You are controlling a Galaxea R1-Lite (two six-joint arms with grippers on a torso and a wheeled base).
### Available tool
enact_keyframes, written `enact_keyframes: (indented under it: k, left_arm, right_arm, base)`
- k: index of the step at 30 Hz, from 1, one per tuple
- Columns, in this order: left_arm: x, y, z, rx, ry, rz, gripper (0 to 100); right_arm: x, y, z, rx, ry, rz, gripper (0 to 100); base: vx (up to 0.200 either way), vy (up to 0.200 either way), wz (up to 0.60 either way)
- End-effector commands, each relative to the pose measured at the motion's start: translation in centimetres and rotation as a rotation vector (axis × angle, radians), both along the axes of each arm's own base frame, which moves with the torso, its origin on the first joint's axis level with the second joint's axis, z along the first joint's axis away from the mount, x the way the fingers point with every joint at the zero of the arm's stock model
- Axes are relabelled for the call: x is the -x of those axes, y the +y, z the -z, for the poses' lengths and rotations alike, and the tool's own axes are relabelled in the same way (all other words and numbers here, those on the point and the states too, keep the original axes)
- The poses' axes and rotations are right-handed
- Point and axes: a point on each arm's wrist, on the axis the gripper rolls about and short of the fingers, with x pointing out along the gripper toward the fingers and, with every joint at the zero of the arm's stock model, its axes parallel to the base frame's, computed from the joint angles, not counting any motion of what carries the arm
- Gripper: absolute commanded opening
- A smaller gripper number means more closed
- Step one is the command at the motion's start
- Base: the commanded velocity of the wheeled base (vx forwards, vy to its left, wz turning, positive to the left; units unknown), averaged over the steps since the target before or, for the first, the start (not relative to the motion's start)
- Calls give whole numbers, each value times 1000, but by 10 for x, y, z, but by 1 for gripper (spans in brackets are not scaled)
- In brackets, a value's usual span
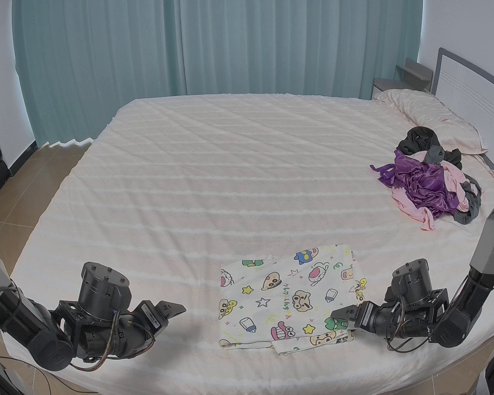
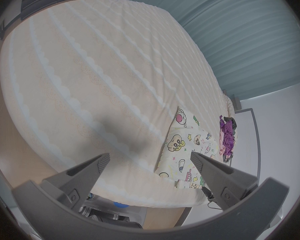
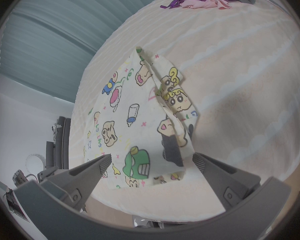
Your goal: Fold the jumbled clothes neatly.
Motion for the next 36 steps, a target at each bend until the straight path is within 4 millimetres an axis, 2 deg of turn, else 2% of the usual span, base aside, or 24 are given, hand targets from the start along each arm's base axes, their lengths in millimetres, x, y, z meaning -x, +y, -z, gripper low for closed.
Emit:
enact_keyframes:
  k: [1,5,6,21,26,32,36]
  left_arm:
    - [0,0,0,-1,1,0,100]
    - [0,0,0,-1,1,0,100]
    - [0,0,0,-1,1,0,100]
    - [0,0,0,-1,0,-1,100]
    - [0,0,0,-1,0,-1,100]
    - [0,0,0,-1,0,-1,100]
    - [0,0,0,-1,-1,-1,100]
  right_arm:
    - [-5,2,3,-10,-3,12,100]
    - [-9,3,6,-19,-23,23,100]
    - [-9,3,6,-19,-26,21,0]
    - [-2,-7,9,11,-8,61,0]
    - [9,-12,2,13,-11,59,0]
    - [17,-15,-16,-6,-71,56,0]
    - [20,-16,-15,1,-59,54,0]
  base:
    - [0,0,0]
    - [0,0,0]
    - [0,0,0]
    - [0,0,0]
    - [0,0,0]
    - [0,0,0]
    - [0,0,0]
